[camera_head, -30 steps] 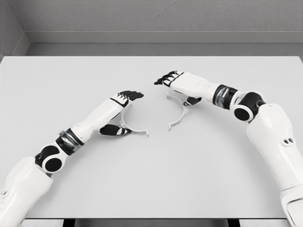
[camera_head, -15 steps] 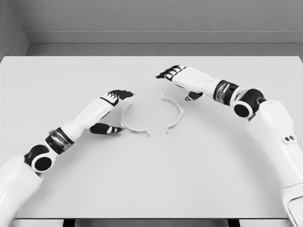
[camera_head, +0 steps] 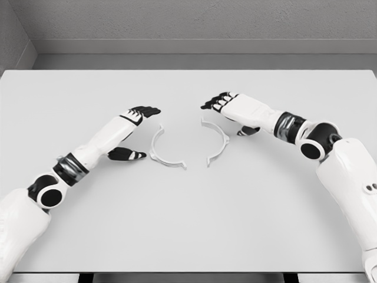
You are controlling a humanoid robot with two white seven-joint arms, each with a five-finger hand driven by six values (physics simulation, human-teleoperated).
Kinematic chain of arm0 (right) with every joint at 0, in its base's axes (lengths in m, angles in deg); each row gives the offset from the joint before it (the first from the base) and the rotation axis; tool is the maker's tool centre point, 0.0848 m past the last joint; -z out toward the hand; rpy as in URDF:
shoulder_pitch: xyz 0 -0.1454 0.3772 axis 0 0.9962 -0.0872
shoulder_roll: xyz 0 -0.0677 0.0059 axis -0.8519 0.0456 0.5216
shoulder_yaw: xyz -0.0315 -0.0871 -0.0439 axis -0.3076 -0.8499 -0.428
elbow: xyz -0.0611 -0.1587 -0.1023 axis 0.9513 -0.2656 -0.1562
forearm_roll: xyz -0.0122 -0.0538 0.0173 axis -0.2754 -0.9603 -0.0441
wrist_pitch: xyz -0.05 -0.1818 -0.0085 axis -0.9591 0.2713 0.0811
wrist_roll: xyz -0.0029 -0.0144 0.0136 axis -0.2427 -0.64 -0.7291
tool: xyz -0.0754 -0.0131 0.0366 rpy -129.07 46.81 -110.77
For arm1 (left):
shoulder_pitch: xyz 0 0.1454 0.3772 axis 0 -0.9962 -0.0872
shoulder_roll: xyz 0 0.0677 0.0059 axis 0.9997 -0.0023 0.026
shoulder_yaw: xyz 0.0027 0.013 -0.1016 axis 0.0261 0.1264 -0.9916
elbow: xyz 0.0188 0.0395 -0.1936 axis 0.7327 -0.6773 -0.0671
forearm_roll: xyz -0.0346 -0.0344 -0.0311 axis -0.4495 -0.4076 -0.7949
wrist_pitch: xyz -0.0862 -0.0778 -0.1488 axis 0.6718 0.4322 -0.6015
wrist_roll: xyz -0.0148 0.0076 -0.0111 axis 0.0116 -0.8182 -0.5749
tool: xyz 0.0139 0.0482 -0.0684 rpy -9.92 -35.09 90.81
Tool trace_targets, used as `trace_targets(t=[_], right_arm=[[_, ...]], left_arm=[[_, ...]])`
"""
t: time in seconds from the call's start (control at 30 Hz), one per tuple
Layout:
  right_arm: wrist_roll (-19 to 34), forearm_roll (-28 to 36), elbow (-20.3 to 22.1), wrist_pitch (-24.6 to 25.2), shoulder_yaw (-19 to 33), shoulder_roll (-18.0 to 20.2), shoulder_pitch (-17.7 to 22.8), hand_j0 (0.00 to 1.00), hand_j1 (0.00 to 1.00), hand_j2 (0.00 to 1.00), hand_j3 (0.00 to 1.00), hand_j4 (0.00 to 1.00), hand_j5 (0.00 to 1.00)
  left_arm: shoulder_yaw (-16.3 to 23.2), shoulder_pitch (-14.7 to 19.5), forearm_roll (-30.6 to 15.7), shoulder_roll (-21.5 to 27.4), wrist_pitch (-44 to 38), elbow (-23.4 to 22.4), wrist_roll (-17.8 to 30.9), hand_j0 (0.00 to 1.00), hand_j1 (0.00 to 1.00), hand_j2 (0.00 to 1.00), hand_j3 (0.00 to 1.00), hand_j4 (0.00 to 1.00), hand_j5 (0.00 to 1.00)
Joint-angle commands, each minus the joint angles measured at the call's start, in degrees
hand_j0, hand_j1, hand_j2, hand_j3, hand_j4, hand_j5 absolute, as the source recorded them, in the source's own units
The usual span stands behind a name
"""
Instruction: Assemble PVC drainage pipe clamps
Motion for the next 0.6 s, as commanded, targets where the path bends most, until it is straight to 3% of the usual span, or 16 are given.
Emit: trace_targets(t=[0.0,0.57], right_arm=[[0.09,0.19,0.95,0.26,-0.24,-0.12,0.00,1.00,1.00,1.00,1.00,1.00,1.00],[0.27,-0.07,0.52,0.70,-2.26,-1.44,0.09,1.00,1.00,1.00,1.00,1.00,1.00]], left_arm=[[0.05,0.00,0.07,-0.88,0.01,-0.20,0.05,1.00,1.00,1.00,1.00,1.00,1.00],[-0.22,0.00,-0.10,-1.94,0.01,-0.91,0.05,1.00,1.00,1.00,1.00,1.00,1.00]])
